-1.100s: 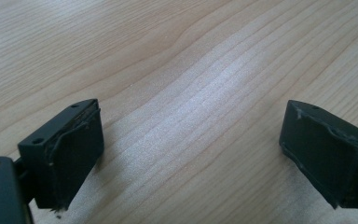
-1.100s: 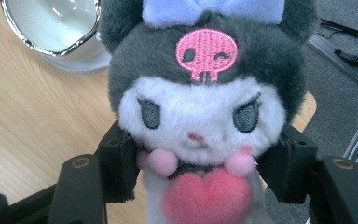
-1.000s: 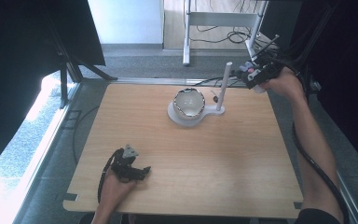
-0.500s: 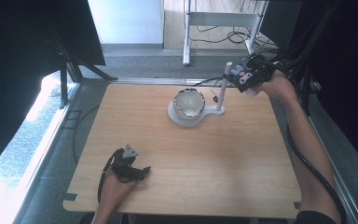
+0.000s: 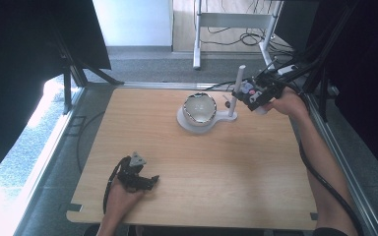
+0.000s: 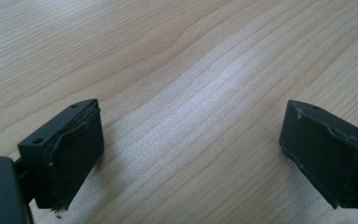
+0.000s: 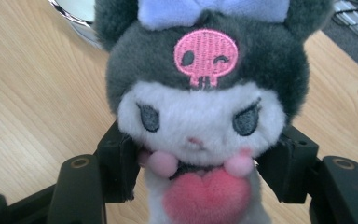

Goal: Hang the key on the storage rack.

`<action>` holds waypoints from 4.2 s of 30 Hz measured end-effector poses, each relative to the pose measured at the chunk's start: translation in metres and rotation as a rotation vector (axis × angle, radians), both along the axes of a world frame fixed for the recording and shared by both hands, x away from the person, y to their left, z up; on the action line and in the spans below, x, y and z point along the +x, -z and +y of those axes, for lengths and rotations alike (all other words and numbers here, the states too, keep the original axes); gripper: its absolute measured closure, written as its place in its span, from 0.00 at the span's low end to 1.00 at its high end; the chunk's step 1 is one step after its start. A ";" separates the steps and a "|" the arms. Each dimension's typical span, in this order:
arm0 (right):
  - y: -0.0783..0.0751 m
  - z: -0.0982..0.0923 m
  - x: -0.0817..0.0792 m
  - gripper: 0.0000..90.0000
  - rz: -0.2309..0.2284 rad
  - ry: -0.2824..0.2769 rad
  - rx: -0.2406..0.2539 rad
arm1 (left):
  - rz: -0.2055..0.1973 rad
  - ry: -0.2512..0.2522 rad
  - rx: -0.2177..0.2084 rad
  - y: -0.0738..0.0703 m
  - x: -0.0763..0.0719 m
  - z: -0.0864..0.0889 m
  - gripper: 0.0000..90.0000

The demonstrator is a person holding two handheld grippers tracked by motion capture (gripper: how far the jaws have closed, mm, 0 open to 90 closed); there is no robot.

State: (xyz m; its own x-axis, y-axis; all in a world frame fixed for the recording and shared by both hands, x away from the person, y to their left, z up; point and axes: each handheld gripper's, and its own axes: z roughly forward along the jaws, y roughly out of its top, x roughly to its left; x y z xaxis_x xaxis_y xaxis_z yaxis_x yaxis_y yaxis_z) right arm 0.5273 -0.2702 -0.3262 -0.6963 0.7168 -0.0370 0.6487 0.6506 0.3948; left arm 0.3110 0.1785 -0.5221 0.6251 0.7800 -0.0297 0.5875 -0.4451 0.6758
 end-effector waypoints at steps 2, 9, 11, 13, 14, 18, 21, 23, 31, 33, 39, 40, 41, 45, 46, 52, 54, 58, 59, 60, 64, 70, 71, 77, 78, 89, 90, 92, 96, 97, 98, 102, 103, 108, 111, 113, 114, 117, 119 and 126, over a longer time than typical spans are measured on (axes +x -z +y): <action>0.003 -0.003 0.000 0.40 0.005 0.011 0.005 | 0.000 0.000 0.000 0.000 0.000 0.000 0.07; 0.017 -0.011 0.003 0.41 0.023 0.058 -0.006 | 0.002 0.001 0.001 0.000 0.000 0.000 0.07; 0.025 -0.014 0.006 0.41 0.019 0.072 -0.009 | 0.002 0.001 0.001 0.000 0.000 0.000 0.07; 0.030 -0.013 0.008 0.41 0.014 0.076 -0.002 | 0.002 0.001 0.001 0.000 0.000 0.000 0.07; 0.030 -0.013 0.008 0.41 0.014 0.076 -0.002 | 0.002 0.001 0.001 0.000 0.000 0.000 0.07; 0.037 -0.007 0.009 0.35 -0.002 0.052 0.009 | 0.002 0.001 0.001 0.000 0.000 0.000 0.07; 0.039 -0.004 0.009 0.30 -0.022 0.037 0.002 | 0.002 0.001 0.000 0.000 0.000 0.000 0.07; 0.037 -0.002 0.008 0.29 -0.037 0.030 0.014 | 0.002 0.001 0.001 0.000 0.000 0.000 0.07; 0.037 0.000 -0.002 0.21 -0.059 0.001 0.006 | 0.002 0.001 0.001 0.000 0.000 0.000 0.07; 0.038 0.001 -0.004 0.20 -0.061 -0.010 0.008 | 0.003 0.001 0.001 0.000 0.000 0.000 0.07; 0.044 0.007 -0.017 0.14 -0.089 -0.055 -0.008 | 0.003 0.001 0.001 0.000 0.000 0.000 0.07; 0.045 0.008 -0.020 0.13 -0.094 -0.058 -0.008 | 0.003 0.001 0.001 0.000 0.000 0.000 0.07; 0.045 0.009 -0.022 0.12 -0.098 -0.062 -0.008 | 0.002 0.002 0.001 0.000 0.000 0.000 0.07; 0.046 0.011 -0.030 0.07 -0.107 -0.076 -0.010 | 0.002 0.001 0.001 0.000 0.000 0.000 0.07; 0.047 0.011 -0.032 0.07 -0.110 -0.079 -0.006 | 0.003 0.001 0.001 0.000 0.000 0.000 0.07; 0.049 0.012 -0.044 0.04 -0.124 -0.093 0.013 | 0.002 0.001 0.002 0.000 0.000 0.000 0.07; 0.050 0.012 -0.046 0.03 -0.127 -0.096 0.018 | 0.002 0.001 0.002 0.000 0.000 0.000 0.07; 0.052 0.013 -0.056 0.03 -0.139 -0.102 0.033 | 0.005 0.001 0.002 0.000 0.000 0.000 0.07; 0.052 0.013 -0.058 0.03 -0.142 -0.107 0.035 | 0.003 0.003 0.003 0.000 0.000 0.000 0.07; 0.052 0.013 -0.058 0.03 -0.142 -0.107 0.035 | 0.003 0.003 0.003 0.000 0.000 0.000 0.07; 0.053 0.014 -0.066 0.03 -0.150 -0.116 0.035 | 0.003 0.003 0.004 0.000 0.000 0.000 0.07; 0.053 0.015 -0.077 0.04 -0.172 -0.126 0.047 | 0.003 0.003 0.004 0.000 0.000 0.000 0.07; 0.052 0.015 -0.081 0.04 -0.175 -0.132 0.053 | 0.003 0.003 0.004 0.000 0.000 0.000 0.07; 0.052 0.014 -0.091 0.04 -0.193 -0.141 0.067 | 0.002 0.005 0.006 0.000 0.000 0.000 0.07; 0.053 0.014 -0.093 0.04 -0.196 -0.142 0.068 | 0.002 0.005 0.005 0.000 0.000 0.000 0.07; 0.054 0.009 -0.116 0.05 -0.221 -0.155 0.074 | 0.001 0.001 0.002 0.000 0.000 0.000 0.07; 0.054 0.008 -0.119 0.05 -0.222 -0.158 0.075 | 0.001 0.001 0.002 0.000 0.000 0.000 0.07; 0.054 0.006 -0.125 0.05 -0.229 -0.157 0.077 | 0.001 0.001 0.002 0.000 0.000 0.000 0.07; 0.053 0.003 -0.132 0.05 -0.234 -0.156 0.077 | 0.001 0.001 0.002 0.000 0.000 0.000 0.07; 0.053 0.002 -0.135 0.05 -0.231 -0.154 0.079 | 0.001 0.002 0.002 0.000 0.000 0.000 0.07; 0.052 0.001 -0.137 0.05 -0.231 -0.152 0.080 | 0.000 0.001 0.002 0.000 0.000 0.000 0.07; 0.051 -0.004 -0.149 0.05 -0.235 -0.138 0.082 | 0.000 0.001 0.002 0.000 0.000 0.000 0.07; 0.051 -0.005 -0.151 0.05 -0.238 -0.139 0.084 | 0.000 0.001 0.002 0.000 0.000 0.000 0.07; 0.051 -0.010 -0.163 0.04 -0.242 -0.135 0.083 | 0.001 0.002 0.002 0.000 0.000 0.000 0.07; 0.052 -0.013 -0.171 0.04 -0.248 -0.130 0.084 | 0.003 0.003 0.002 0.000 0.000 0.000 0.07; 0.055 -0.018 -0.179 0.03 -0.253 -0.119 0.095 | 0.004 0.001 0.000 0.000 0.000 0.000 0.07; 0.056 -0.020 -0.182 0.03 -0.256 -0.117 0.091 | 0.004 0.001 0.001 0.000 0.000 0.000 0.07; 0.060 -0.023 -0.190 0.02 -0.260 -0.110 0.093 | 0.001 -0.003 -0.003 0.000 0.000 0.000 0.07; 0.061 -0.024 -0.192 0.02 -0.260 -0.110 0.094 | 0.002 0.000 0.000 0.000 0.000 0.000 0.07; 0.072 -0.025 -0.209 0.00 -0.274 -0.111 0.099 | 0.001 -0.001 -0.001 0.000 0.000 0.000 0.07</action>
